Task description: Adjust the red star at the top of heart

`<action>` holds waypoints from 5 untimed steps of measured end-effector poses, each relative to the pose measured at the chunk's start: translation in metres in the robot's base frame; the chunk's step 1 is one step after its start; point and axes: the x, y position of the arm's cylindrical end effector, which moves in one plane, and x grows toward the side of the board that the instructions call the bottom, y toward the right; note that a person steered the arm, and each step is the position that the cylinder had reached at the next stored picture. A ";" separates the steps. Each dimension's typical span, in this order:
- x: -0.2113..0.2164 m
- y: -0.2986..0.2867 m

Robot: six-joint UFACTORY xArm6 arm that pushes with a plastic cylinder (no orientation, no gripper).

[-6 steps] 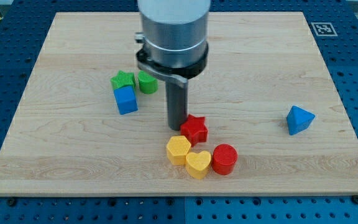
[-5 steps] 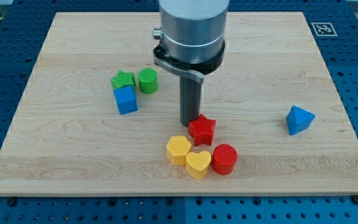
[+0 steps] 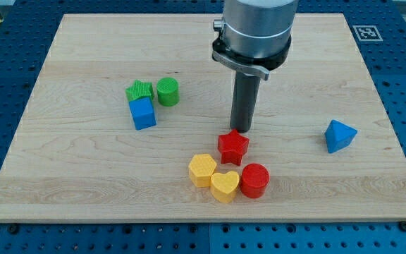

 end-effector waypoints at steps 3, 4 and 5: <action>0.023 -0.011; 0.012 -0.011; -0.016 0.002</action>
